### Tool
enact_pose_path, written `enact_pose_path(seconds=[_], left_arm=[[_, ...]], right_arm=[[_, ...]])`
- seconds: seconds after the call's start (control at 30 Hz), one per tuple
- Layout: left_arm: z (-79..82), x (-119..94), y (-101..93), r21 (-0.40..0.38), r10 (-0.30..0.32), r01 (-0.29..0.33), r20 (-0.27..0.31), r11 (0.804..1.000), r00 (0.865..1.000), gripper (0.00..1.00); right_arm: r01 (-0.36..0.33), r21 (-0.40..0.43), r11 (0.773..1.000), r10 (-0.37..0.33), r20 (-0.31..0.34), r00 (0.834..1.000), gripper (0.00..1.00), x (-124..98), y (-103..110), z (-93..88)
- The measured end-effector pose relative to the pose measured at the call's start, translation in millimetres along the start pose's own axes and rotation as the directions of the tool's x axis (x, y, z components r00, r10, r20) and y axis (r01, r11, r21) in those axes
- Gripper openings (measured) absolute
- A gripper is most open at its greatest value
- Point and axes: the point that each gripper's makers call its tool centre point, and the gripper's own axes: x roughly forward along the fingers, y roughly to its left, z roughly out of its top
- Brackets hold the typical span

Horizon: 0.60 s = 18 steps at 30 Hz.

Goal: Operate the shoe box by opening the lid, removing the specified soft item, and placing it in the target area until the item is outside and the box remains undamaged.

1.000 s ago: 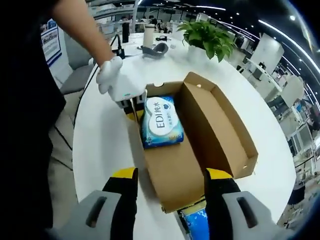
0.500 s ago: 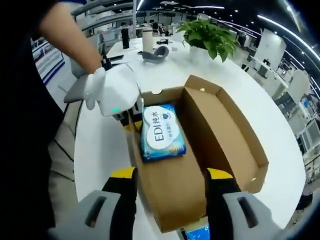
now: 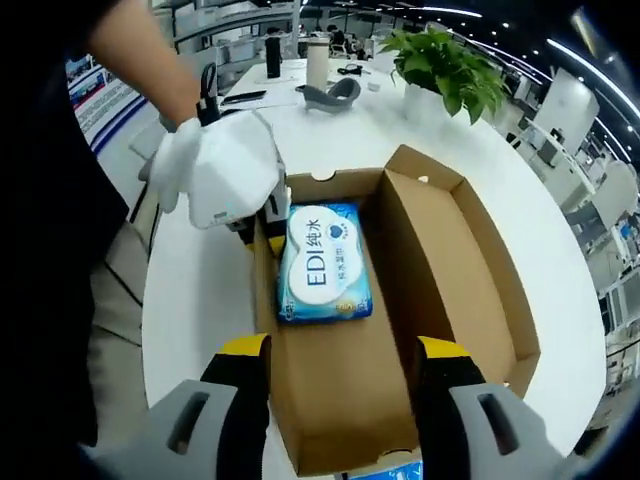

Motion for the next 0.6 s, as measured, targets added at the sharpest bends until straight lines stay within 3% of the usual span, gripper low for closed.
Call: enact_pose_path(seconds=[0.2,0.3,0.6], left_arm=[[0.1,-0.1,0.0,0.0,0.0,0.0,0.0,1.0,1.0,0.01],[0.4,-0.6,-0.1,0.0,0.001,-0.001,0.0,1.0,1.0,0.01],[0.2,0.1,0.2,0.001,0.002,-0.002,0.001,1.0,1.0,0.01]], right_arm=[[-0.045,-0.024,0.999,0.044,-0.031,0.999,0.58,12.6,5.8,-1.3],[-0.036,-0.034,0.999,0.034,-0.048,0.998,0.58,21.7,2.6,-4.3],[-0.042,0.047,0.998,0.042,-0.002,0.999,0.59,33.8,-1.3,5.1]])
